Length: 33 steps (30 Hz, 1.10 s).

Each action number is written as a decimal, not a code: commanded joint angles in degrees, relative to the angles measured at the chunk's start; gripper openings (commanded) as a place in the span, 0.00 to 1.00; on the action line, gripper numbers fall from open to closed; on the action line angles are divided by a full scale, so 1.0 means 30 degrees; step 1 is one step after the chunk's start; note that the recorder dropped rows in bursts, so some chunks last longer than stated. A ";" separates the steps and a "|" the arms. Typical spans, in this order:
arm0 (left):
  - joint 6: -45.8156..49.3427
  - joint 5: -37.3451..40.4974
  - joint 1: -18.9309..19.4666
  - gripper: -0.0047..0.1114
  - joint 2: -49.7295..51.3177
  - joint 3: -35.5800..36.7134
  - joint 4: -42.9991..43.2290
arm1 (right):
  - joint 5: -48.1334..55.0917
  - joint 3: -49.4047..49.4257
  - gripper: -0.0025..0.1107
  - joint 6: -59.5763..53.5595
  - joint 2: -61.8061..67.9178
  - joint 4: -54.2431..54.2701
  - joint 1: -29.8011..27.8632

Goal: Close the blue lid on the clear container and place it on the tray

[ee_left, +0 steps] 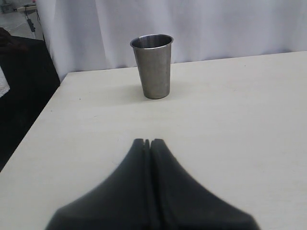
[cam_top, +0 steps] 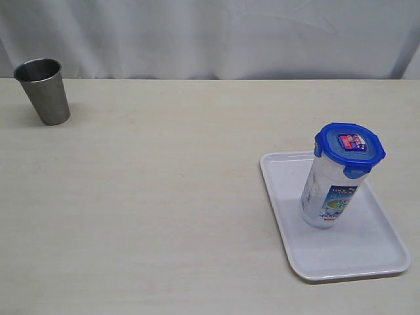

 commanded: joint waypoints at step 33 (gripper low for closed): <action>-0.0020 -0.0159 0.0024 0.04 -0.0017 0.0047 -0.0016 | 0.3727 0.0047 0.06 -0.0877 -0.0077 -0.0133 0.0154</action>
